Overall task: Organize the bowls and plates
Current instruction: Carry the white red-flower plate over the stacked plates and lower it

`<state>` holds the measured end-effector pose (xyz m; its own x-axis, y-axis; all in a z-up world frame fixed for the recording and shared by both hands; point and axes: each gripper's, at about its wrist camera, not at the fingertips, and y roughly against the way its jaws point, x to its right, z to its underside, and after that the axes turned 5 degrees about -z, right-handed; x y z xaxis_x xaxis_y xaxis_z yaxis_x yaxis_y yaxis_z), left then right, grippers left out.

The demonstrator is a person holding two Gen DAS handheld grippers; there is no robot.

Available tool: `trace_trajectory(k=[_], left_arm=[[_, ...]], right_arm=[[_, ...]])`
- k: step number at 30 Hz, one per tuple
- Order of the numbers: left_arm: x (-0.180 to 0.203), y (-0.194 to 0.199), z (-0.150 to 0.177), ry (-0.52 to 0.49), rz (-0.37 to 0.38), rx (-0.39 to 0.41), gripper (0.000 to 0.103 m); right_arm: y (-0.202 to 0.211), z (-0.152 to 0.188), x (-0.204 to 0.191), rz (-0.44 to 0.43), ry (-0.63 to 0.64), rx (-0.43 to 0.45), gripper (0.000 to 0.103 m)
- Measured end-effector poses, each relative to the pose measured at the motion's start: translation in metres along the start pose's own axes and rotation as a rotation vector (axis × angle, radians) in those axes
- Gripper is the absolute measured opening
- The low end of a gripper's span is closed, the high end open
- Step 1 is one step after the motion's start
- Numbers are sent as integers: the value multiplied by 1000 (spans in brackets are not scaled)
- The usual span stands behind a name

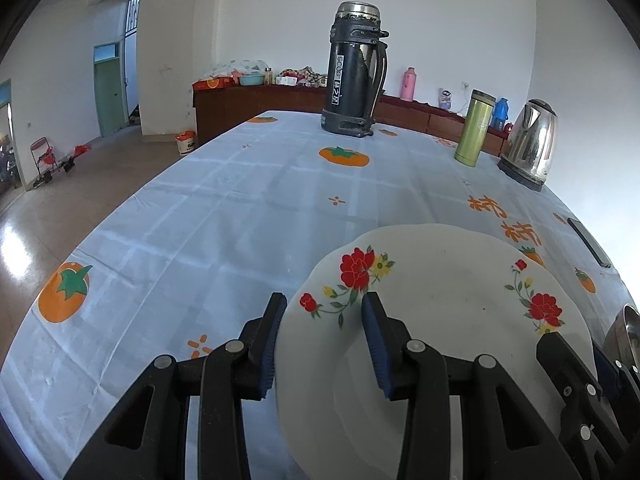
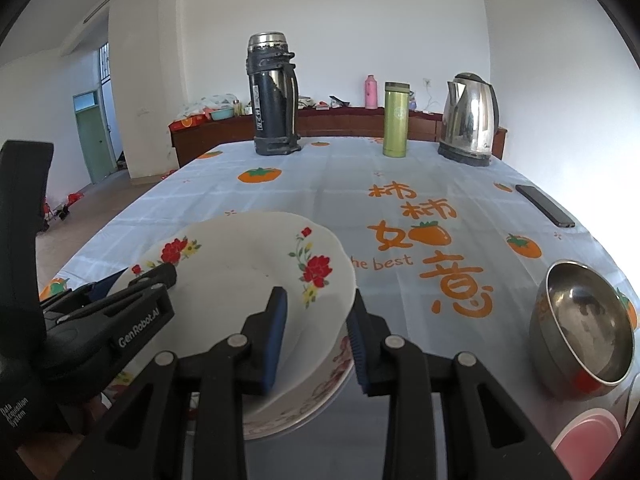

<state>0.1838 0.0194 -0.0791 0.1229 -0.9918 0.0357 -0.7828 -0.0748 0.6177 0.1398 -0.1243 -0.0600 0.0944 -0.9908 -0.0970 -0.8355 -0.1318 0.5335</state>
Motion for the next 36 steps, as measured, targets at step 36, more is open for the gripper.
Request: trace_trajectory(k=[36], left_arm=[[4, -3, 0, -19, 19, -23, 42]], right_arm=[[-8, -1, 8, -2, -37, -47, 31]])
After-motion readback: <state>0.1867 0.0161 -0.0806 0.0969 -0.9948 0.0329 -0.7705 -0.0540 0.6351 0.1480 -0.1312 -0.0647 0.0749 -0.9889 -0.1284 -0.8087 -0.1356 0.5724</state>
